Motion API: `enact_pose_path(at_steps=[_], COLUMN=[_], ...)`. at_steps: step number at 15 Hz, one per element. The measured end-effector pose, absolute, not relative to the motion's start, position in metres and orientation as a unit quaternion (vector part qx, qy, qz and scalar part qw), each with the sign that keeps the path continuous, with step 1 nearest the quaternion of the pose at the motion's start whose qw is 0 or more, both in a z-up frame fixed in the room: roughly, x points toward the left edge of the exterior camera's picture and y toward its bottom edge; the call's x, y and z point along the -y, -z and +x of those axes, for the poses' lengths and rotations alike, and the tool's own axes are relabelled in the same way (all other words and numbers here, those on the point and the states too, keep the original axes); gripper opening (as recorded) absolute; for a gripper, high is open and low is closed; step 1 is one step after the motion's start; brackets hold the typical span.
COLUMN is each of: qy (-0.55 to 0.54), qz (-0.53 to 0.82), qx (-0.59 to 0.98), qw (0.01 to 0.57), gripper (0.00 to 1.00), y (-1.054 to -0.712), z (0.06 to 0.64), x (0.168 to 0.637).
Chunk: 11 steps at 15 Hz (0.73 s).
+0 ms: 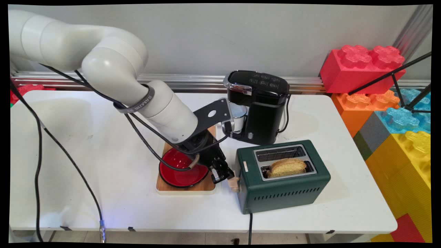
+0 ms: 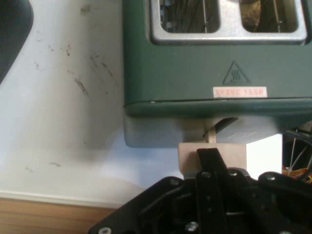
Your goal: Press the toaster switch
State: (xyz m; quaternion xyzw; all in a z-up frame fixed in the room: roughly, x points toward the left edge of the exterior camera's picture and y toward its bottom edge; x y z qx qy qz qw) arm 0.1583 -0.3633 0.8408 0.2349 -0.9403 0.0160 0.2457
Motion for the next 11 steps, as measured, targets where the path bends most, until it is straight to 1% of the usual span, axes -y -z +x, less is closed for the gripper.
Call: enact_pose_path(at_steps=[11], qy=[-0.015], qz=[0.234], qx=[0.941], qw=[0.244], gripper=[0.00], y=[-0.8324], z=[0.1632], x=[0.3619])
